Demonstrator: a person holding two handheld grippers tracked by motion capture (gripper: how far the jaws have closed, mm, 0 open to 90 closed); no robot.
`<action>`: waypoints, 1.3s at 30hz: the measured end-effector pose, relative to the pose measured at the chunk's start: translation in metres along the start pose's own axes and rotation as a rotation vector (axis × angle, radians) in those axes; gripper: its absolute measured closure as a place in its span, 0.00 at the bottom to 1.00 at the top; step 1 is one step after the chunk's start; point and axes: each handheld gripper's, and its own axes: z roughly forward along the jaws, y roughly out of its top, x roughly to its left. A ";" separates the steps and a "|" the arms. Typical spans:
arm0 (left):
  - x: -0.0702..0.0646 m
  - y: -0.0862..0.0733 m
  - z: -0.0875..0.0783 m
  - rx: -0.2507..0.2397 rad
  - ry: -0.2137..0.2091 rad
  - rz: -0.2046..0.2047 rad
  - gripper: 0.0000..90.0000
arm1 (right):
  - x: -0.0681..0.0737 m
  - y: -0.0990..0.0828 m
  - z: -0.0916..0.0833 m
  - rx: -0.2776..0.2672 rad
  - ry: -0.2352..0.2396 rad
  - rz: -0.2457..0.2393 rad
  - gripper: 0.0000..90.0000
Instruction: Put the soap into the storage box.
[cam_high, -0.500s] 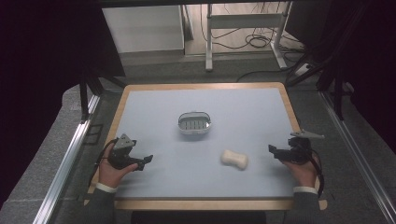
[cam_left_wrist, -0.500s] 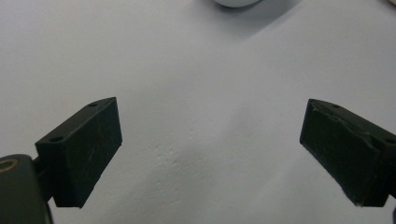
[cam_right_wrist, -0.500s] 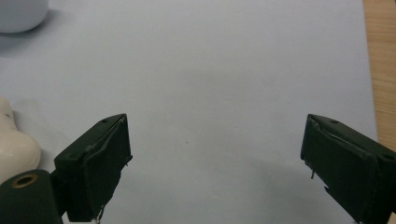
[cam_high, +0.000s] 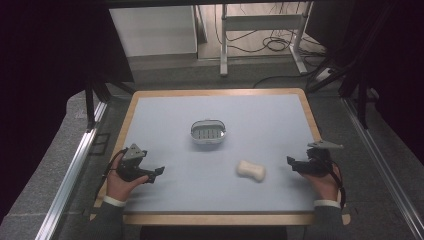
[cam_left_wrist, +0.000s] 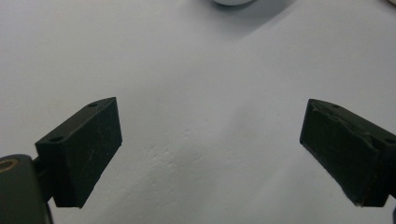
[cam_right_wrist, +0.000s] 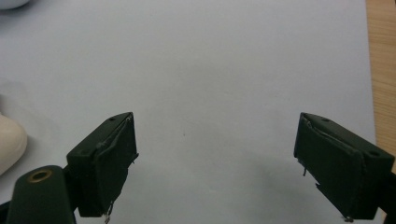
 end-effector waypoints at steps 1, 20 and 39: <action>0.000 0.000 0.001 0.000 -0.001 -0.001 0.07 | 0.000 0.000 0.000 0.002 0.003 0.000 0.15; -0.001 0.000 0.002 0.019 -0.007 0.007 0.07 | 0.018 0.018 -0.023 -0.033 0.071 -0.105 0.22; -0.003 -0.002 0.000 0.029 -0.011 0.013 0.06 | 0.046 0.046 -0.021 -0.007 0.170 -0.187 0.25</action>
